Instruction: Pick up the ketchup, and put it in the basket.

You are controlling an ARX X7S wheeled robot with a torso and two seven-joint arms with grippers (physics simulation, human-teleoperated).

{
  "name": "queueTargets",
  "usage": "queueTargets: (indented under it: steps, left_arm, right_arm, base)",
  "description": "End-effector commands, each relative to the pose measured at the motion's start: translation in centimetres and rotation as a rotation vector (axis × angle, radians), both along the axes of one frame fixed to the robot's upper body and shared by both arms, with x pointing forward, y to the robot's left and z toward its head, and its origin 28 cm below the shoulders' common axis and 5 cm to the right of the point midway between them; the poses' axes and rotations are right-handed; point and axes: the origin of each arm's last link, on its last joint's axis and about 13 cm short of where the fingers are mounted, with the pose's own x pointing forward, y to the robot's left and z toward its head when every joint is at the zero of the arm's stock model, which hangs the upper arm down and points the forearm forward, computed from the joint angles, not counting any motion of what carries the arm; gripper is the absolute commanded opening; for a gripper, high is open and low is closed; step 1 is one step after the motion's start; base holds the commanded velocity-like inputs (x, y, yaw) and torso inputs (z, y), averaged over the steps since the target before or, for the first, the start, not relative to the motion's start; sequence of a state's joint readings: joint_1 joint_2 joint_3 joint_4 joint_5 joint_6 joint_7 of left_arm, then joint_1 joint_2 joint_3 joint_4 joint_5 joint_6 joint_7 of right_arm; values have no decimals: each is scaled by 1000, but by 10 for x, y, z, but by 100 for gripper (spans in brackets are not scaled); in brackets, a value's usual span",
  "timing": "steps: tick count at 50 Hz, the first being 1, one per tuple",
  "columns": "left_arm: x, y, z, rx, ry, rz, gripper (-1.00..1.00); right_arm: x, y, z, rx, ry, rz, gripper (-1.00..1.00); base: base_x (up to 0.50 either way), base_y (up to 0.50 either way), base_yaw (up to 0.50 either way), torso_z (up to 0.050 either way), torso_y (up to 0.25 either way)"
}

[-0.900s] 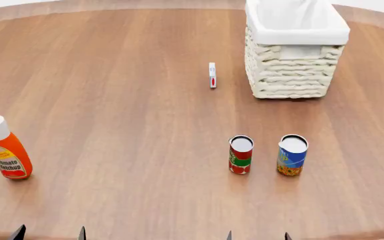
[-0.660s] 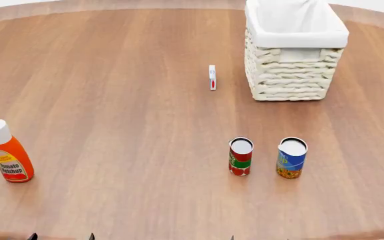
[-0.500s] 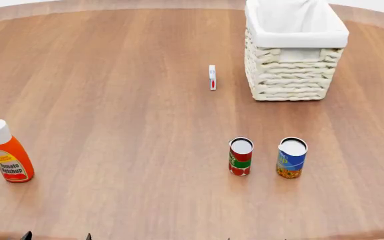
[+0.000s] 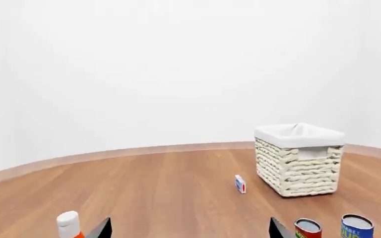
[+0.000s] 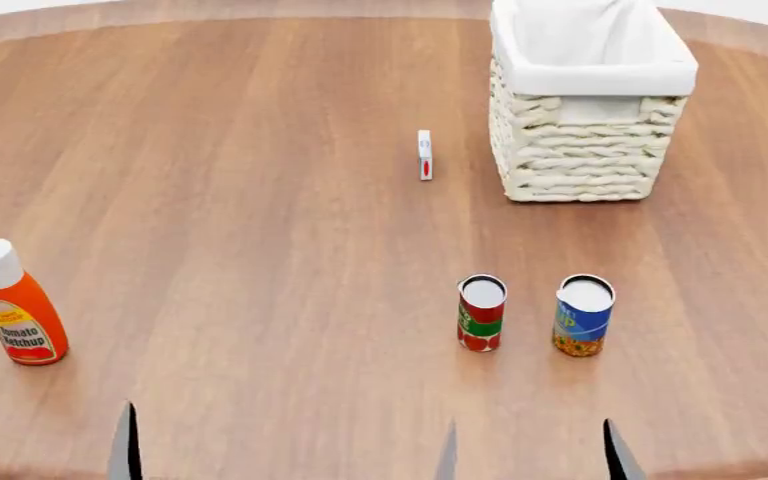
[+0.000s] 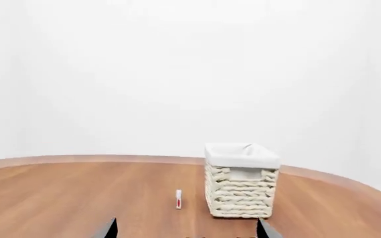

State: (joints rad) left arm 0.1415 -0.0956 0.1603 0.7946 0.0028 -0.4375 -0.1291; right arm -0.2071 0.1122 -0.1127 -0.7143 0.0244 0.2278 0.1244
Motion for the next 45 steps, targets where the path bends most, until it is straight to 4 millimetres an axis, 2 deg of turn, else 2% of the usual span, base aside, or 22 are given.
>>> queueTargets:
  steps: [1, 21, 45]
  left_arm:
    - [-22, 2, 40, -7, -160, 3, 100]
    - [-25, 0, 41, -4, -186, -9, 100]
    - [-26, -2, 41, 1, -186, -24, 100]
  right_arm:
    - [-26, -1, 47, 3, -153, 16, 100]
    - [-30, -2, 53, -21, -202, 13, 100]
    - [-31, 0, 53, -21, -203, 29, 100]
  base:
    - [0, 0, 0, 0, 0]
    - [21, 0, 0, 0, 0]
    - [495, 0, 0, 0, 0]
